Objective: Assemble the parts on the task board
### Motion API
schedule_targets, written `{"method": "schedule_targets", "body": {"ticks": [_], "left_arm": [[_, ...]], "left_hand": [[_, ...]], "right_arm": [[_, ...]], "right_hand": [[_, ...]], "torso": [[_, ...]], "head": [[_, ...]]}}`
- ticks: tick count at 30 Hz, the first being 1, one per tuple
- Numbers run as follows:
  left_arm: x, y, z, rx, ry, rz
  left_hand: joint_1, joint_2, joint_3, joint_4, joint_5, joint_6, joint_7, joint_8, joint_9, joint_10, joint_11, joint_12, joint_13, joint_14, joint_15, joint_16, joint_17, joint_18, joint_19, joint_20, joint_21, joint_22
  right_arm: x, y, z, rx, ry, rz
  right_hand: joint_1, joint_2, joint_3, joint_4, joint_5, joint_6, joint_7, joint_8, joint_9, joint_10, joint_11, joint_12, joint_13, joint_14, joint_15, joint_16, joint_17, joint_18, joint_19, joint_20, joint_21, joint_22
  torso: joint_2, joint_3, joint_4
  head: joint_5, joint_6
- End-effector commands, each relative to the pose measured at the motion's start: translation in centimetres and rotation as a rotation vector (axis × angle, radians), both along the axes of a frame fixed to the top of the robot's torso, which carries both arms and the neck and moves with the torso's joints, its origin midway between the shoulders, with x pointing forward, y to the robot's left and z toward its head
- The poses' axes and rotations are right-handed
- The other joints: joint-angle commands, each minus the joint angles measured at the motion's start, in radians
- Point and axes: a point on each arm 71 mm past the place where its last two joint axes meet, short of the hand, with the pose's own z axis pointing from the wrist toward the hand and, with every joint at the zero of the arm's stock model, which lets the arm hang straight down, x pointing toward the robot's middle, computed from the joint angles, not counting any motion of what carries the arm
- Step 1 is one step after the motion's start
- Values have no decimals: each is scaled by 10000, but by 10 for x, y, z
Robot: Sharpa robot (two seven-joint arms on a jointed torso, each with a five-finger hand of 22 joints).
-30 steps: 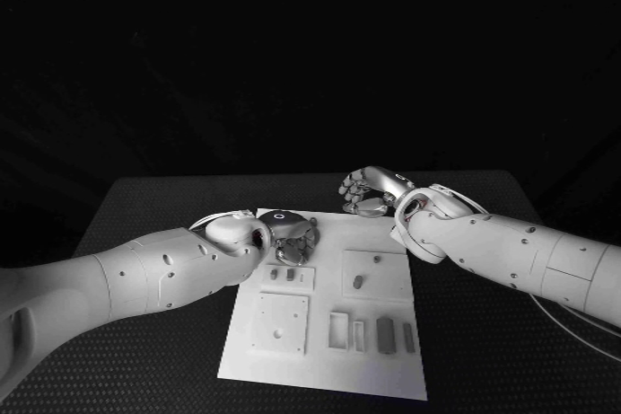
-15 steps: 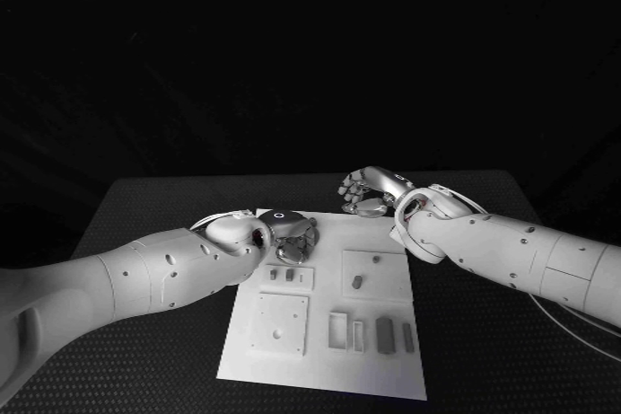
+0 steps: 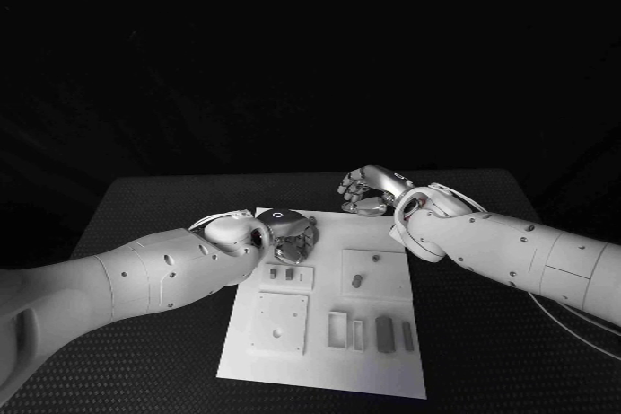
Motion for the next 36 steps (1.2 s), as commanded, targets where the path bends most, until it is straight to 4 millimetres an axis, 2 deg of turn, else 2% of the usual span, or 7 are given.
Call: {"method": "schedule_targets", "body": {"ticks": [1,4,11,17,19,25,36], "left_arm": [[-3,3,-5,-40,-68,-91],[-3,4,-4,-261,-137,-76],[-5,6,-3,-592,101,4],[-6,12,2,-1068,365,278],[-5,12,7,-1286,364,339],[-4,12,20,-2004,278,478],[-5,23,28,-2144,767,635]], "left_hand": [[189,103,80,-15,61,128,-35,66,24,117,-5,48,27,135,-41,40,-37,172,116,-456,79,216],[260,105,205,-6,-41,220,-70,87,11,212,-42,44,35,241,-80,56,-69,173,200,-500,133,207],[229,97,302,8,-33,264,-82,84,-10,265,-58,19,33,329,-99,78,-92,168,269,-529,172,202],[192,114,329,11,-23,277,-83,80,-20,283,-64,5,31,363,-106,86,-102,167,299,-543,191,201],[179,117,337,10,-17,279,-84,78,-23,288,-66,-1,30,374,-109,88,-106,168,310,-547,197,201],[148,123,359,8,20,285,-84,73,-30,303,-73,-16,28,407,-119,94,-117,174,349,-564,219,199],[115,121,396,-3,89,307,-93,73,-38,338,-90,-43,25,505,-140,119,-133,194,442,-598,267,197]], "right_arm": [[0,0,0,-6,88,108],[0,0,0,6,96,96],[0,-1,0,10,93,88],[0,-1,0,36,110,74],[0,-2,0,43,128,57],[0,-4,0,45,140,36],[0,-6,-1,32,149,10]], "right_hand": [[-5,-73,-75,-3,24,-75,-7,53,-9,50,51,-67,-14,-17,5,-54,-14,-156,4,31,-51,11],[-15,-85,-90,4,26,-75,-7,55,-12,53,50,-69,-21,-14,5,-53,-24,-153,9,32,-58,14],[-21,-92,-103,12,31,-77,-8,57,-15,57,50,-72,-29,-12,4,-53,-37,-149,14,33,-67,17],[-23,-94,-112,17,35,-77,-8,59,-18,60,51,-74,-36,-10,4,-52,-47,-146,17,34,-74,20],[-24,-96,-116,19,36,-79,-8,60,-19,61,51,-75,-39,-9,4,-52,-51,-145,18,34,-78,21],[-19,-91,-119,21,39,-80,-8,61,-21,64,52,-77,-44,-7,4,-51,-59,-142,21,34,-83,23],[-12,-99,-129,18,40,-84,-9,62,-25,64,52,-82,-55,-7,3,-51,-73,-139,22,36,-97,26]], "torso": [[-3,5,0],[-3,4,2],[0,1,-5],[-3,9,-36],[-3,4,-2],[-6,-3,19],[-8,0,2]], "head": [[25,14],[24,16],[31,27],[40,54],[20,64],[2,59],[27,61]]}}
